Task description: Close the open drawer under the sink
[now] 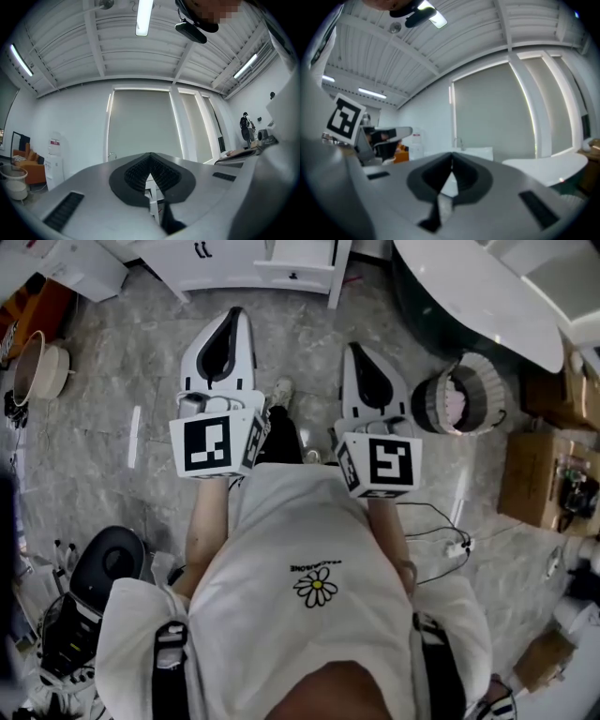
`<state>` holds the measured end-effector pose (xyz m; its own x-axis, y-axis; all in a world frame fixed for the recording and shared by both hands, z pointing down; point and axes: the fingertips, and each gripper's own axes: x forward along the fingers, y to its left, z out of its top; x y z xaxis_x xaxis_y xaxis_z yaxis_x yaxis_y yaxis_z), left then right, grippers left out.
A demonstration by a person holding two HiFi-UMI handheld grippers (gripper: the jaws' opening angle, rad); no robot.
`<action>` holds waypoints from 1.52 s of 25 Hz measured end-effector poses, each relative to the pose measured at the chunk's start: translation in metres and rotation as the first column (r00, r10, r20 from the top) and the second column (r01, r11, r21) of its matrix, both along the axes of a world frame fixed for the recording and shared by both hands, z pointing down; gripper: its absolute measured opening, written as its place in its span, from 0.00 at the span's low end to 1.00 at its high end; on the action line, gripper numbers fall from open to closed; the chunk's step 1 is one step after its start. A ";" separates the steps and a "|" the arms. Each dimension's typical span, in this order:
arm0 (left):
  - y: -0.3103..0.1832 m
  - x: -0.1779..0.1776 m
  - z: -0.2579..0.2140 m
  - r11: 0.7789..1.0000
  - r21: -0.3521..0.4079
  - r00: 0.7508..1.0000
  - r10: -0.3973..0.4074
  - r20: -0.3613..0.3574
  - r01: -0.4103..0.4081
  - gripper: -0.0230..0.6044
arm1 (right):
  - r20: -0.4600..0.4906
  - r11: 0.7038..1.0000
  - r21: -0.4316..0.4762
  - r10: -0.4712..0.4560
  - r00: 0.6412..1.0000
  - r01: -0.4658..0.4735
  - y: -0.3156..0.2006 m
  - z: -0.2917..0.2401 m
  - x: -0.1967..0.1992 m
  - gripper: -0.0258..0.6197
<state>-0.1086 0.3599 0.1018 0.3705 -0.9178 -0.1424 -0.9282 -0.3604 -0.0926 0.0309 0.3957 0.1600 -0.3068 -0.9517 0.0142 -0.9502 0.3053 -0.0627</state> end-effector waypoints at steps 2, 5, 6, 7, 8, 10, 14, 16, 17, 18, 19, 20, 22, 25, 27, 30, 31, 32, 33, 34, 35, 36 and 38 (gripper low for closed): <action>-0.007 0.006 -0.004 1.000 0.016 1.000 0.009 0.014 -0.009 0.07 | 0.026 0.999 0.011 0.038 0.999 -0.039 -0.009 -0.004 0.015 0.09; -0.019 0.016 -0.005 0.999 0.015 0.999 0.030 0.024 -0.030 0.07 | 0.058 0.995 0.025 0.093 0.994 -0.094 -0.023 -0.010 0.034 0.09; -0.023 0.019 -0.003 0.999 0.022 0.998 0.048 0.035 -0.049 0.07 | 0.056 0.994 0.031 0.106 0.993 -0.108 -0.027 -0.012 0.037 0.09; -0.029 0.023 -0.002 0.997 0.036 0.996 0.068 0.050 -0.070 0.07 | 0.048 0.992 0.035 0.117 0.992 -0.119 -0.031 -0.014 0.040 0.09; -0.035 0.026 -0.002 0.995 0.046 0.995 0.081 0.060 -0.084 0.07 | 0.040 0.991 0.038 0.126 0.991 -0.128 -0.035 -0.016 0.042 0.09; -0.046 0.028 -0.002 0.995 0.043 0.995 0.087 0.056 -0.089 0.07 | 0.031 0.989 0.036 0.139 0.990 -0.140 -0.042 -0.017 0.044 0.09; -0.071 0.034 -0.002 0.993 0.043 0.992 0.108 0.060 -0.111 0.07 | 0.040 0.987 0.006 0.158 0.987 -0.159 -0.063 -0.007 0.048 0.09; -0.085 0.035 0.001 0.992 0.045 0.991 0.118 0.062 -0.121 0.07 | 0.037 0.987 -0.035 0.157 0.987 -0.155 -0.079 0.005 0.046 0.09; -0.094 0.034 0.003 0.991 0.040 0.990 0.125 0.059 -0.127 0.07 | 0.033 0.987 -0.058 0.155 0.987 -0.153 -0.087 0.012 0.044 0.09; -0.102 0.034 0.005 0.991 0.031 0.990 0.131 0.055 -0.133 0.07 | 0.028 0.985 -0.078 0.155 0.988 -0.152 -0.095 0.017 0.042 0.09; -0.112 0.034 0.007 0.990 0.019 0.989 0.137 0.049 -0.138 0.07 | 0.023 0.984 -0.095 0.155 0.988 -0.152 -0.104 0.022 0.040 0.09; -0.122 0.034 0.010 0.990 0.007 0.989 0.140 0.039 -0.141 0.07 | 0.016 0.982 -0.108 0.155 0.988 -0.152 -0.112 0.025 0.038 0.09; -0.144 0.034 0.012 0.989 -0.005 0.989 0.148 0.013 -0.148 0.07 | 0.002 0.980 -0.127 0.154 0.988 -0.152 -0.132 0.030 0.034 0.09; -0.175 0.035 0.016 0.986 -0.015 0.987 0.163 -0.004 -0.163 0.07 | -0.032 0.978 -0.143 0.149 0.988 -0.152 -0.160 0.035 0.026 0.09; -0.196 0.036 0.018 0.985 -0.023 0.985 0.174 -0.011 -0.174 0.07 | -0.063 0.977 -0.144 0.147 0.987 -0.155 -0.176 0.036 0.020 0.09; -0.228 0.039 0.021 0.979 -0.034 0.979 0.197 -0.041 -0.199 0.07 | -0.099 0.975 -0.160 0.140 0.985 -0.155 -0.204 0.036 0.013 0.09; -0.239 0.040 0.023 0.977 -0.040 0.977 0.206 -0.052 -0.208 0.07 | -0.108 0.974 -0.168 0.135 0.985 -0.152 -0.213 0.036 0.010 0.09; -0.249 0.041 0.025 0.975 -0.047 0.975 0.214 -0.060 -0.217 0.07 | -0.115 0.973 -0.175 0.131 0.985 -0.150 -0.223 0.036 0.007 0.09; -0.259 0.043 0.027 0.973 -0.055 0.973 0.222 -0.064 -0.225 0.07 | -0.121 0.972 -0.182 0.129 0.984 -0.149 -0.232 0.036 0.005 0.09; -0.267 0.044 0.029 0.970 -0.064 0.971 0.229 -0.065 -0.233 0.07 | -0.124 0.971 -0.188 0.128 0.984 -0.150 -0.240 0.037 0.002 0.09; -0.274 0.046 0.030 0.968 -0.072 0.970 0.235 -0.064 -0.240 0.07 | -0.125 0.969 -0.195 0.129 0.984 -0.152 -0.249 0.038 0.000 0.09; -0.283 0.047 0.032 0.966 -0.077 0.968 0.242 -0.065 -0.247 0.07 | -0.124 0.967 -0.202 0.131 0.984 -0.155 -0.258 0.039 -0.001 0.09; -0.301 0.048 0.034 0.961 -0.083 0.963 0.258 -0.076 -0.264 0.07 | -0.117 0.964 -0.215 0.135 0.984 -0.158 -0.279 0.041 -0.002 0.09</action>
<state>-0.0610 0.0586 0.1363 0.5920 -0.8005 -0.0935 -0.8036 -0.5952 0.0080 0.0285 0.1168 0.2007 -0.1503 -0.9553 0.2546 -0.9883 0.1514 -0.0155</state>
